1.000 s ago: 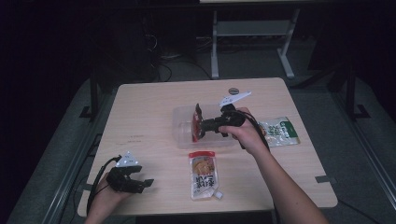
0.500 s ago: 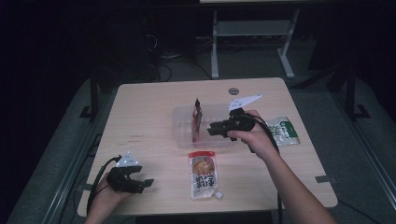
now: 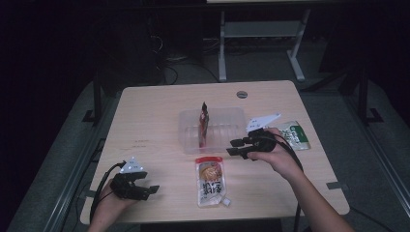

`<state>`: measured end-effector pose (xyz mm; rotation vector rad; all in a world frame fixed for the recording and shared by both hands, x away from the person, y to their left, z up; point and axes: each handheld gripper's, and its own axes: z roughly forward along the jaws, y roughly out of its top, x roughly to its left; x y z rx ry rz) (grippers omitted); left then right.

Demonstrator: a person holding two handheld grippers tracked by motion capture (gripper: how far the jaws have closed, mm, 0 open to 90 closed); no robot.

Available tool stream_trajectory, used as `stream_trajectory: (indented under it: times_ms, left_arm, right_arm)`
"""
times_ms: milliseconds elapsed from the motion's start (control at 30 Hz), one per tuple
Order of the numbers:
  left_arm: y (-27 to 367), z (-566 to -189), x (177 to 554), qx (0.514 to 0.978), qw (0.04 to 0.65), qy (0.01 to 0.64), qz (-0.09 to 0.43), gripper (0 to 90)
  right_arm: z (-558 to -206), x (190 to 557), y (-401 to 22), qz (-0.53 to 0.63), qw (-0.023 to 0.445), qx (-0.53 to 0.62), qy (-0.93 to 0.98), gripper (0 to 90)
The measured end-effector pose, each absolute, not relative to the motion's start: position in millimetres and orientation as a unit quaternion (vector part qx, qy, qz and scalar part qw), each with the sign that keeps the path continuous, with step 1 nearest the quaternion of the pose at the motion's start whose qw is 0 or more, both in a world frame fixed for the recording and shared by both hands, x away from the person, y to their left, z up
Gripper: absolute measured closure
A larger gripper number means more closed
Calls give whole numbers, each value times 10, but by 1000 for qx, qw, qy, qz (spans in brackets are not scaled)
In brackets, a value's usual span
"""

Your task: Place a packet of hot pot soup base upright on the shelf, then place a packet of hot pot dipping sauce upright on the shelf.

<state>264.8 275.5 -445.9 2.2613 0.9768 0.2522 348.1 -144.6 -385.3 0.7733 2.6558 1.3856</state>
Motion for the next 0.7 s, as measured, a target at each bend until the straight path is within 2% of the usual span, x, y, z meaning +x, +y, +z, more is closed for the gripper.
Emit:
stream_trajectory:
  times_ms: [133, 333, 367, 400, 433, 467, 533, 567, 633, 700]
  left_arm:
    - [2746, -4454, 2644, 861, 330, 377, 92, 267]
    - [2726, -4442, 2629, 866, 328, 367, 87, 370]
    - [2720, -4438, 2625, 866, 329, 367, 83, 403]
    - [2711, -4428, 2624, 868, 331, 363, 79, 489]
    - [2698, -4417, 2622, 870, 332, 356, 76, 489]
    - [2662, -4394, 2619, 874, 334, 346, 67, 611]
    - [2635, -4383, 2614, 876, 336, 341, 62, 733]
    - [2607, -4374, 2614, 878, 337, 334, 58, 733]
    - [2544, -4361, 2616, 884, 337, 319, 50, 839]
    - [2469, -4356, 2622, 889, 339, 306, 41, 895]
  right_arm:
    - [-3949, 3399, -1557, 442, 22, 260, 858, 554]
    - [-4115, 3286, -1717, 435, 26, 280, 855, 457]
    - [-4143, 3269, -1743, 436, 28, 284, 854, 435]
    - [-4188, 3240, -1786, 436, 30, 289, 852, 406]
    - [-4188, 3240, -1786, 436, 30, 289, 852, 406]
    - [-4228, 3207, -1830, 433, 32, 296, 851, 382]
    - [-4246, 3190, -1853, 432, 33, 299, 850, 380]
    - [-4264, 3169, -1872, 430, 33, 303, 850, 374]
    - [-4297, 3129, -1907, 427, 35, 305, 850, 366]
    - [-4325, 3089, -1944, 426, 33, 309, 850, 362]
